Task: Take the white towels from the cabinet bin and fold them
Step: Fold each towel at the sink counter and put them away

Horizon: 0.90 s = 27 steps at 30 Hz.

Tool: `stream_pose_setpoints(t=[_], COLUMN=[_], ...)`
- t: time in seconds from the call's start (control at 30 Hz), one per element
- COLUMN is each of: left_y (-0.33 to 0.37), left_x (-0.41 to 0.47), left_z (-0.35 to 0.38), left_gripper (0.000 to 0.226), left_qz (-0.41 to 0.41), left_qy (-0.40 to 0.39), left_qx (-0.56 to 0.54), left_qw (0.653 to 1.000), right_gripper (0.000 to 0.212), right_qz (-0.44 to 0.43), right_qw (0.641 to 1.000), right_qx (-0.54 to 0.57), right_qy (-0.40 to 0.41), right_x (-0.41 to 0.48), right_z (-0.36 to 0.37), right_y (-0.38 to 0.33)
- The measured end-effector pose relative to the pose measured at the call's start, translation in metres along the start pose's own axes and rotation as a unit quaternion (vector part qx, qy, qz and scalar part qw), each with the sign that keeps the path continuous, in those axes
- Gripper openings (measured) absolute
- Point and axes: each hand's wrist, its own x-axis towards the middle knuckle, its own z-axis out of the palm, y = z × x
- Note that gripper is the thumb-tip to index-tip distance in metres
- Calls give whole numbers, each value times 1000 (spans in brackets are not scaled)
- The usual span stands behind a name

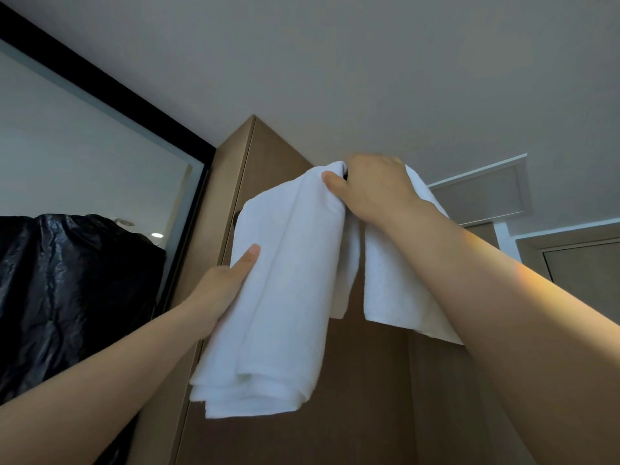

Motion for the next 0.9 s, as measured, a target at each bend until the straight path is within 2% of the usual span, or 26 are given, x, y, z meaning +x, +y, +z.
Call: stream_pose_setpoints(t=[0.2, 0.3, 0.37, 0.43, 0.47, 0.5, 0.57, 0.63, 0.7, 0.77, 0.83, 0.9], left_y=[-4, -10, -10, -6, 1, 8, 24, 38, 41, 40, 40, 42], left_x=[9, 19, 14, 0, -12, -27, -61, -87, -96, -98, -101, -107], left_z=[-6, 2, 10, 13, 15, 17, 23, 29, 32, 31, 31, 33], left_gripper=[53, 50, 51, 58, 56, 49, 45, 63, 84, 93, 93, 93], left_qz=[51, 45, 46, 116, 171, 221, 281, 309, 312, 310, 337, 353], left_qy=[34, 54, 110, 190, 205, 200, 118, 33, -13, -23, -18, -13], left_qx=[13, 66, 93, 101, 97, 78, 54, 104, 192, 257, 301, 334], left_qw=[998, 995, 988, 970, 959, 951, 951, 945, 930, 915, 892, 874], right_gripper=[43, 38, 38, 33, 31, 31, 31, 31, 27, 28, 36, 33], right_qz=[0, -8, -3, 1, 2, 2, -4, -16, -20, -10, 7, 21], right_qw=[1000, 1000, 999, 1000, 1000, 1000, 1000, 999, 993, 982, 971, 959], right_qx=[-12, -25, -29, -20, -14, -10, 8, 44, 112, 184, 230, 271], right_qy=[-15, -14, -15, -20, -23, -26, -23, -5, 10, 35, 69, 75], right_x=[-3, -10, -12, -11, -10, -10, -11, -15, -23, -35, -52, -71], right_z=[-2, -1, -2, -3, -4, -4, -4, -4, -7, -12, -20, -26], right_y=[-2, -5, -6, -6, -6, -5, -4, -1, 3, 9, 15, 19])
